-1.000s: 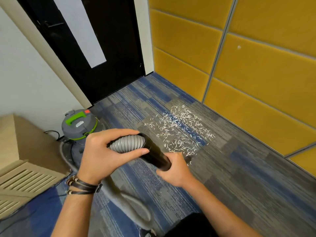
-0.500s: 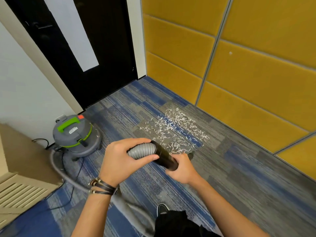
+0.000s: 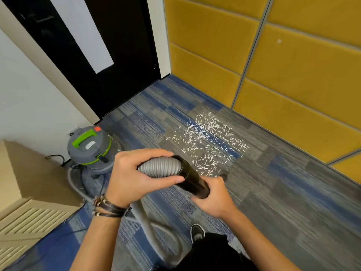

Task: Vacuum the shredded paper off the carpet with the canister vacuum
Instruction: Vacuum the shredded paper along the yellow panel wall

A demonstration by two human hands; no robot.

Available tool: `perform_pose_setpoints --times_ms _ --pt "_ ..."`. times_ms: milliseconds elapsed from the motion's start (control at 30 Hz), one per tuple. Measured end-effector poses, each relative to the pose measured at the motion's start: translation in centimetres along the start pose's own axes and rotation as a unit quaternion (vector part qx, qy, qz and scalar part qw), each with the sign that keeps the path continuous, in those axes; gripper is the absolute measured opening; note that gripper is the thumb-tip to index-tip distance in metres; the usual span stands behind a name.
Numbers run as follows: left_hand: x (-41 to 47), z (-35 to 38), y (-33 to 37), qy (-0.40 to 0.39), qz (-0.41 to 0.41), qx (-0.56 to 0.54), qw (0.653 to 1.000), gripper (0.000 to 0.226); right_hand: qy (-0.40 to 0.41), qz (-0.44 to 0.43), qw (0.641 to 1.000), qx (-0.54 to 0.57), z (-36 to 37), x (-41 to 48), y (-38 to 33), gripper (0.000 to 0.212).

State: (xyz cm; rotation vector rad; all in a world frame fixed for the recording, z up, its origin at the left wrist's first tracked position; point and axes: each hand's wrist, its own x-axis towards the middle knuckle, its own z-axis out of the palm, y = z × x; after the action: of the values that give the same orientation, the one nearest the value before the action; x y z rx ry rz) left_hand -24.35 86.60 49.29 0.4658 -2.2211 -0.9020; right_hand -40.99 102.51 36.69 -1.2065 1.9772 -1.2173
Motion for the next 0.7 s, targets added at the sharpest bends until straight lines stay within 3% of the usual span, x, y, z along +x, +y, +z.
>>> perform_pose_setpoints --times_ms 200,367,700 --pt "-1.2 -2.4 -1.3 -0.012 0.024 -0.009 1.000 0.045 0.019 0.005 0.999 -0.027 2.6 -0.2 -1.6 0.032" --pt "-3.8 -7.4 -3.2 -0.034 0.029 -0.007 0.999 0.046 0.009 0.002 1.000 -0.017 8.0 -0.8 -4.1 0.017" --pt "-11.4 -14.2 -7.5 -0.034 0.002 -0.020 0.999 0.045 0.012 0.029 0.997 -0.064 16.9 -4.7 -7.1 0.015"
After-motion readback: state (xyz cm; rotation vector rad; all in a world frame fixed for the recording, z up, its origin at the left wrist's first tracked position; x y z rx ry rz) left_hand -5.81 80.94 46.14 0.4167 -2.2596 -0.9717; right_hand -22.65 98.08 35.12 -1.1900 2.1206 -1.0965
